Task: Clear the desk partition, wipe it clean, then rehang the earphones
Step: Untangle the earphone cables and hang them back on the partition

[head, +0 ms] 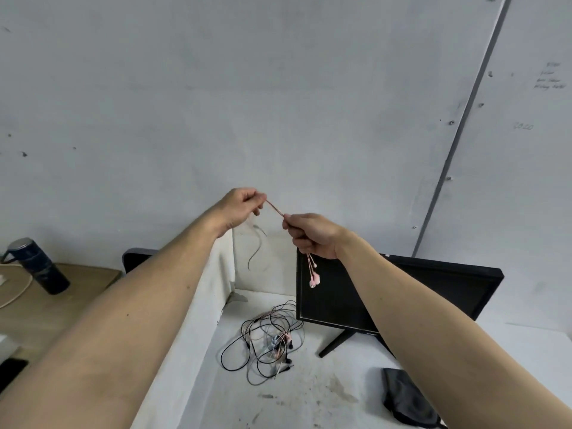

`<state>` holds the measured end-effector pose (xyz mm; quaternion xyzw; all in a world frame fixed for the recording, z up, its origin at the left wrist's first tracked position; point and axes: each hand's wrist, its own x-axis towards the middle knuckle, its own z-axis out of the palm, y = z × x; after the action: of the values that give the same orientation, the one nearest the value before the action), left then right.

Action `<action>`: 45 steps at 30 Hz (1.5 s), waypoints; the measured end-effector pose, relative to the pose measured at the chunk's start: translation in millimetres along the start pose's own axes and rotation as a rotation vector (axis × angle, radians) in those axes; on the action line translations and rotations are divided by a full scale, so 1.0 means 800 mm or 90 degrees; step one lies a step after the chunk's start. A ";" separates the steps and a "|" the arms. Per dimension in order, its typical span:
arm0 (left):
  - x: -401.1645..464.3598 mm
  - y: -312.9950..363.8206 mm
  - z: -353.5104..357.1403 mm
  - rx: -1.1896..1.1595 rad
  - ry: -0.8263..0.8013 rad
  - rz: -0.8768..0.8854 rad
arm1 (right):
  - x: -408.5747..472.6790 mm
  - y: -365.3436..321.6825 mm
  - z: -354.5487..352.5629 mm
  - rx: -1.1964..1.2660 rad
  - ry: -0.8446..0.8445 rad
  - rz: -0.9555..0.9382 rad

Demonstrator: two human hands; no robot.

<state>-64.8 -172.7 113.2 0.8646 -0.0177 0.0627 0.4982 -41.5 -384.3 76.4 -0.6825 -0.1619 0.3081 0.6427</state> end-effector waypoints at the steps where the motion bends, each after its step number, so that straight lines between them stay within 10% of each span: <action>1: 0.004 0.005 -0.009 -0.024 0.029 0.006 | 0.007 -0.006 0.004 -0.001 0.002 -0.010; 15: 0.043 -0.103 -0.194 0.147 0.216 0.006 | 0.151 -0.027 0.093 -0.173 0.074 -0.069; 32: 0.056 -0.304 -0.144 0.212 0.000 -0.182 | 0.240 0.063 0.108 -0.306 0.133 -0.003; 45: 0.056 -0.305 -0.110 0.277 -0.116 -0.246 | 0.248 0.082 0.115 -0.445 0.112 0.002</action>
<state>-6.1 27.2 -46.9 0.9404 0.1165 -0.1089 0.3004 39.6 -198.1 -28.1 -0.8850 -0.2006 0.1754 0.3818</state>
